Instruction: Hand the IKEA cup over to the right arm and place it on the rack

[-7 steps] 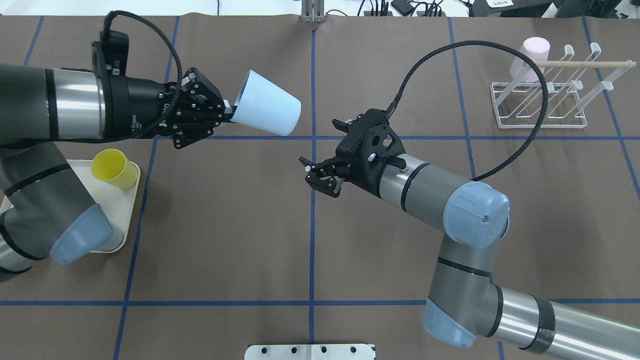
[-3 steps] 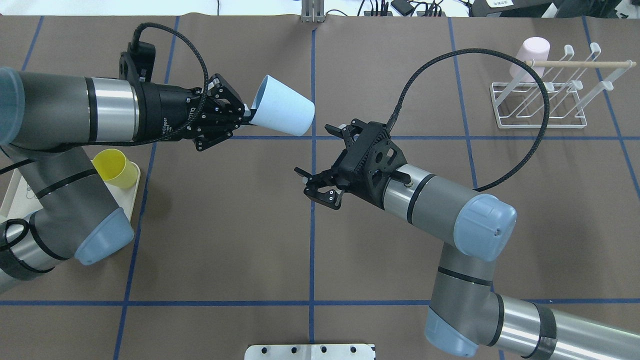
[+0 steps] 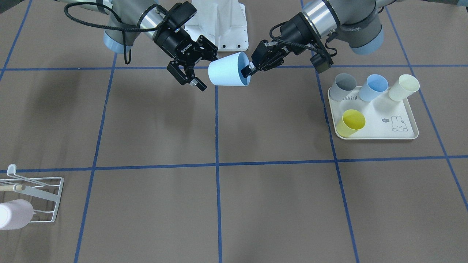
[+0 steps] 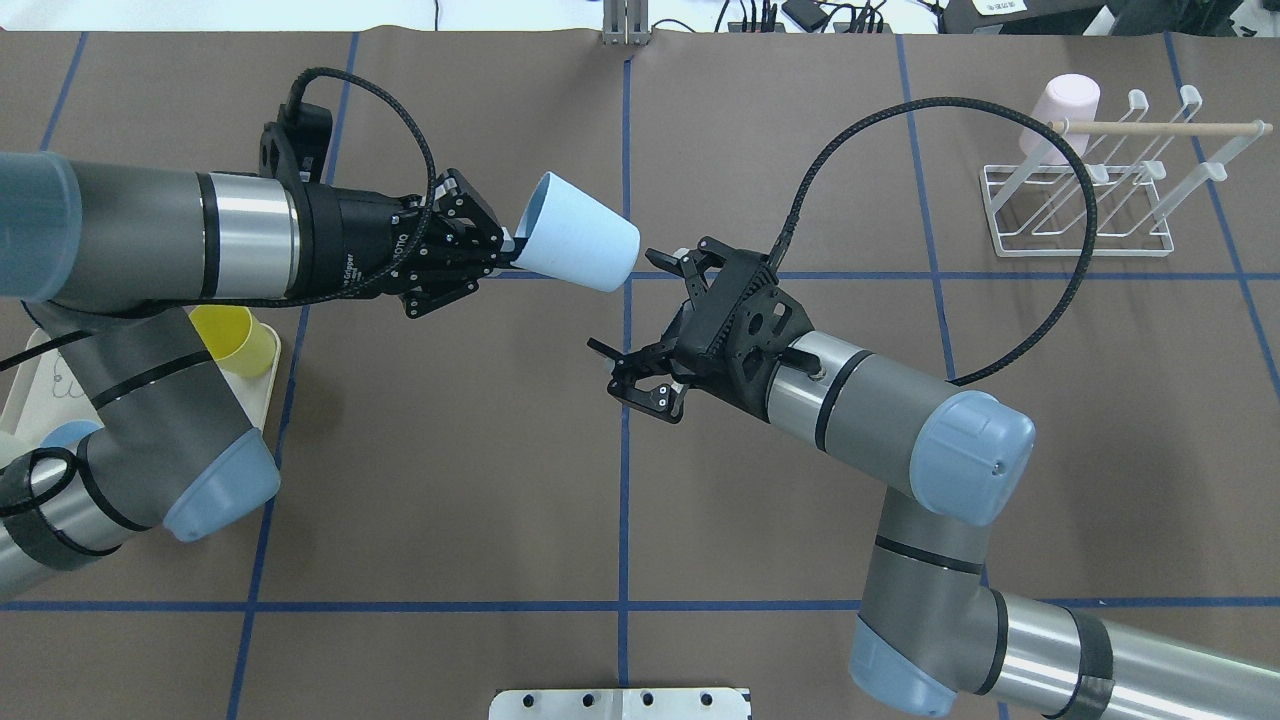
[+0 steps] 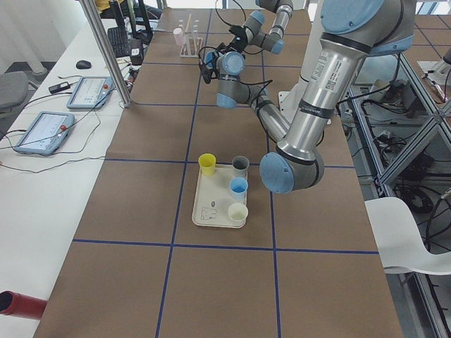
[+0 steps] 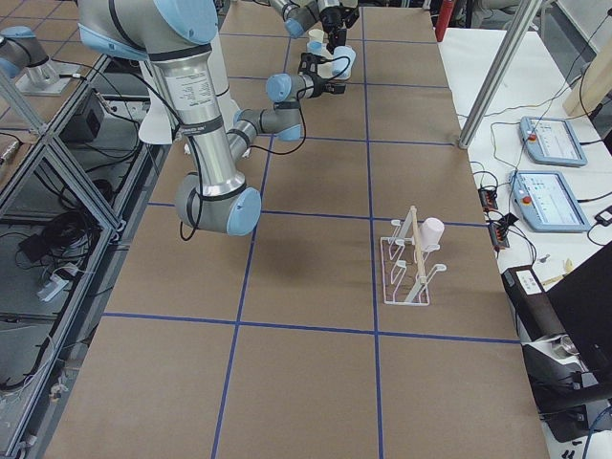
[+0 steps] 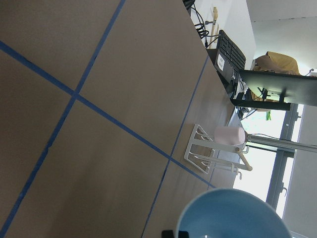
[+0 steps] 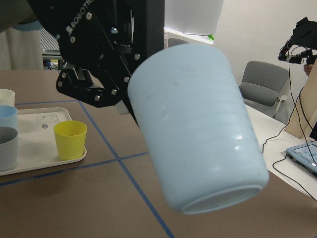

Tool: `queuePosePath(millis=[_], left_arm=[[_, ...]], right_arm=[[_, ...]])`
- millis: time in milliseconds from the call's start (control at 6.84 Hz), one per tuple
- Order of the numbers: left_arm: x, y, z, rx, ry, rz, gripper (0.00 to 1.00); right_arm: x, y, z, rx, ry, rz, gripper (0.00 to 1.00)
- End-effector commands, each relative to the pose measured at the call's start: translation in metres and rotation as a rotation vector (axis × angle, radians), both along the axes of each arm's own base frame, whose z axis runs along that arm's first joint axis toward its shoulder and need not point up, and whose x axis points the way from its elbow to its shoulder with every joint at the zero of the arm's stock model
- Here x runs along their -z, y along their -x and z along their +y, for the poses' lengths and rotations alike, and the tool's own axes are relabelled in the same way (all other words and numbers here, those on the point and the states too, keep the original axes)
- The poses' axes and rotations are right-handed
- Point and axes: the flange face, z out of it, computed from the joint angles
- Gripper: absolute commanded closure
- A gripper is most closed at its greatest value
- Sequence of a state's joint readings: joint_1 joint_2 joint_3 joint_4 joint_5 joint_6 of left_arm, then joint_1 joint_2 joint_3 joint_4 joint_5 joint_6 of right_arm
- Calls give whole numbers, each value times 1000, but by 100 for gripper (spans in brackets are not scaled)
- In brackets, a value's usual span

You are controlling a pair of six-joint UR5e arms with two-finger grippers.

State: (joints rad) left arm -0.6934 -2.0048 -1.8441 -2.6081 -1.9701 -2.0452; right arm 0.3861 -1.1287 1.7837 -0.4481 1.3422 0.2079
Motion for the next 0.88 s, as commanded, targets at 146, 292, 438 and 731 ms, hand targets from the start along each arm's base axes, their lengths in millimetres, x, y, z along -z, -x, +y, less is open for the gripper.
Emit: queuePosePath(millis=[146, 292, 438, 731], left_arm=[[-1, -17, 17, -41, -11, 11, 100], [-3, -23, 22, -31, -5, 12, 100], [-5, -30, 27, -38, 0, 10, 100], [-7, -31, 26, -38, 2, 6, 100]], right_arm=[[1, 1, 0, 0, -6, 2, 1], [2, 0, 1, -2, -13, 5, 1], [2, 0, 1, -2, -13, 5, 1], [-1, 1, 1, -2, -13, 11, 1]])
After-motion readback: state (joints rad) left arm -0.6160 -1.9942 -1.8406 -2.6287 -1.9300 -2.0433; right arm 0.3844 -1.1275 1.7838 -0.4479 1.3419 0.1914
